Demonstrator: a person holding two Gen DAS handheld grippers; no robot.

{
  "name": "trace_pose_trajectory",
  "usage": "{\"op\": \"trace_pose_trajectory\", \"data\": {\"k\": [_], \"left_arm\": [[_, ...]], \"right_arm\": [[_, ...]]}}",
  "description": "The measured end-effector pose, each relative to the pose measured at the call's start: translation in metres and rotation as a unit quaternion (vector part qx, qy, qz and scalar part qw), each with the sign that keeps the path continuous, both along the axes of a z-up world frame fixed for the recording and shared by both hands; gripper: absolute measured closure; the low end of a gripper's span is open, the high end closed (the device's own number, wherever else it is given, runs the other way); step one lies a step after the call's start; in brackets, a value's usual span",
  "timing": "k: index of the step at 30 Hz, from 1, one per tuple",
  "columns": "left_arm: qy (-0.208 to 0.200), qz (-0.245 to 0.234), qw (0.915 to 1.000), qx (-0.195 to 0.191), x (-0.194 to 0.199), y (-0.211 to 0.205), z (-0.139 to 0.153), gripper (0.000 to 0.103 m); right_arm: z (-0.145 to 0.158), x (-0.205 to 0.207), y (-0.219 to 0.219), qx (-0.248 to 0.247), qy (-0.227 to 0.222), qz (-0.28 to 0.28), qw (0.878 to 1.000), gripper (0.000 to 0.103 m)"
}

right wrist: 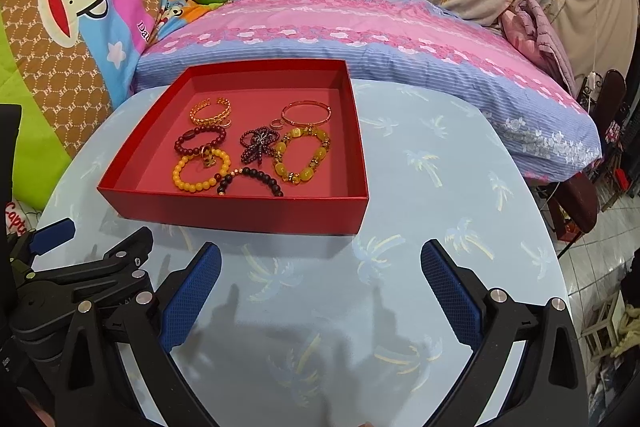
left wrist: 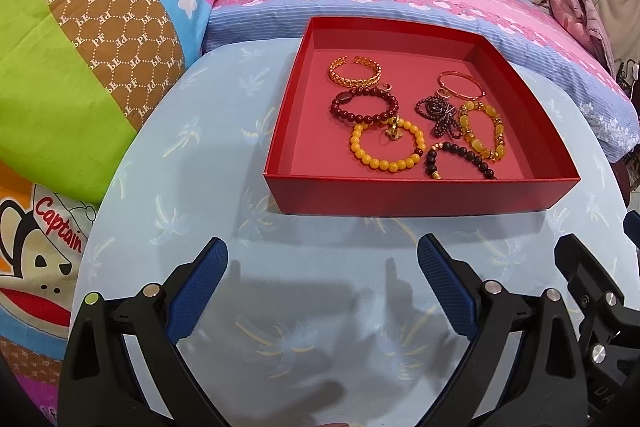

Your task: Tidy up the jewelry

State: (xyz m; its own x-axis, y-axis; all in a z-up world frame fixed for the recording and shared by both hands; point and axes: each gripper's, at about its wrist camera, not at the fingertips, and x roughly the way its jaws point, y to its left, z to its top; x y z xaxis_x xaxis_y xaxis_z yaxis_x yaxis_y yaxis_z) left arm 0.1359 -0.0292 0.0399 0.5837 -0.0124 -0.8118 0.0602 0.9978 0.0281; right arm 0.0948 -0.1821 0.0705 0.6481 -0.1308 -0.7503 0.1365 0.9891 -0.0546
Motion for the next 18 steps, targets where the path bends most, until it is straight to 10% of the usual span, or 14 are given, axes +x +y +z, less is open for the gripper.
{"op": "trace_pose_trajectory", "data": {"k": [18], "left_arm": [[-0.001, 0.006, 1.0000, 0.006, -0.0035, 0.0009, -0.0019, 0.012]], "right_arm": [[-0.0041, -0.0023, -0.0005, 0.005, 0.008, -0.002, 1.000, 0.006]]}}
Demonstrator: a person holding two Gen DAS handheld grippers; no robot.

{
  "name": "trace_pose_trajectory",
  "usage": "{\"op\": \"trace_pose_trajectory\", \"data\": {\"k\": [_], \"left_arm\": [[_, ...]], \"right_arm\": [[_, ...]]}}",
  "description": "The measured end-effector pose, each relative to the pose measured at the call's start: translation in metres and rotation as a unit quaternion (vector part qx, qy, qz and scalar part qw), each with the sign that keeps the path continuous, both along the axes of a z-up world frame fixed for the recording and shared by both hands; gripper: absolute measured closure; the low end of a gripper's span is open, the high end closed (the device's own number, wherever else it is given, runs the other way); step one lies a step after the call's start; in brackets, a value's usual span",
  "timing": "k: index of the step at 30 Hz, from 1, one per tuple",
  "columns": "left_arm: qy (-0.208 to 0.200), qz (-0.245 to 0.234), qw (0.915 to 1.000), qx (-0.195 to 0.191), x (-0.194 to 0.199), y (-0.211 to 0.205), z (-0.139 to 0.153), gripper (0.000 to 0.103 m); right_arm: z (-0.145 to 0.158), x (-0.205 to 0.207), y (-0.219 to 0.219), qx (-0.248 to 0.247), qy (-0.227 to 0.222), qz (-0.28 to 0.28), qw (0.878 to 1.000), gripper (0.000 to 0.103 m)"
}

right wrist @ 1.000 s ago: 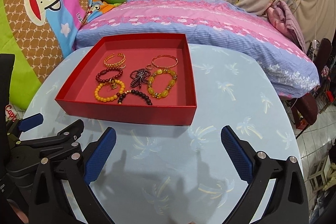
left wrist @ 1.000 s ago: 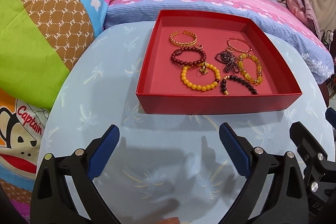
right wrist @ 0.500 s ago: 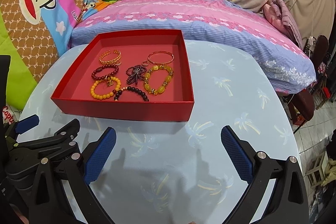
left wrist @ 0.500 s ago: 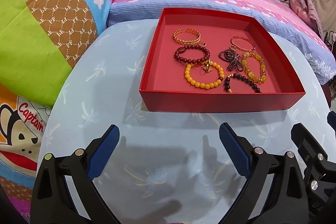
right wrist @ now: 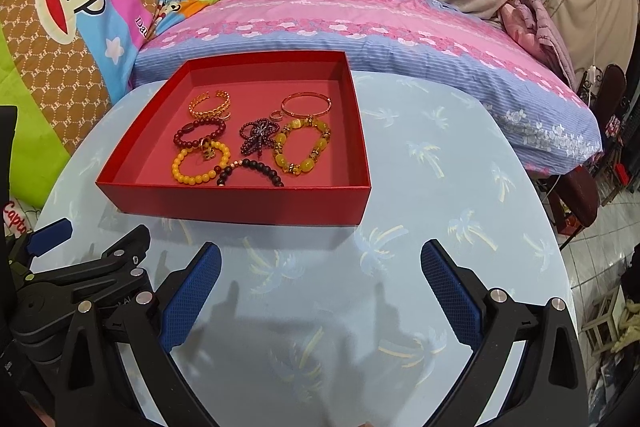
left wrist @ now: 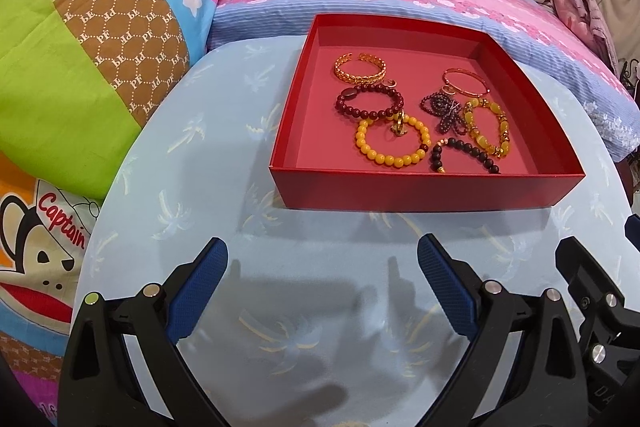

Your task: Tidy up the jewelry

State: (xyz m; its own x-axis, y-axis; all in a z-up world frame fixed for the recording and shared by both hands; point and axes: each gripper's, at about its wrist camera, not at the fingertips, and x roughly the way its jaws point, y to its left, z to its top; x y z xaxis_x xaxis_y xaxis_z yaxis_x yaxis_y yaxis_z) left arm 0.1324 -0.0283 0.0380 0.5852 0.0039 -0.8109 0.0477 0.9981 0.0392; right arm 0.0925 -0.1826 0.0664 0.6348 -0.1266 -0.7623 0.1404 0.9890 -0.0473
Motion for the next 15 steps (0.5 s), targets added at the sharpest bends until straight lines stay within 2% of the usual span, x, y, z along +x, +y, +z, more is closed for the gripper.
{"op": "trace_pose_trajectory", "data": {"k": [15], "left_arm": [[0.004, -0.002, 1.0000, 0.004, 0.0013, 0.0012, -0.0009, 0.012]], "right_arm": [[-0.0021, -0.0004, -0.0006, 0.005, 0.008, -0.005, 1.000, 0.006]]}}
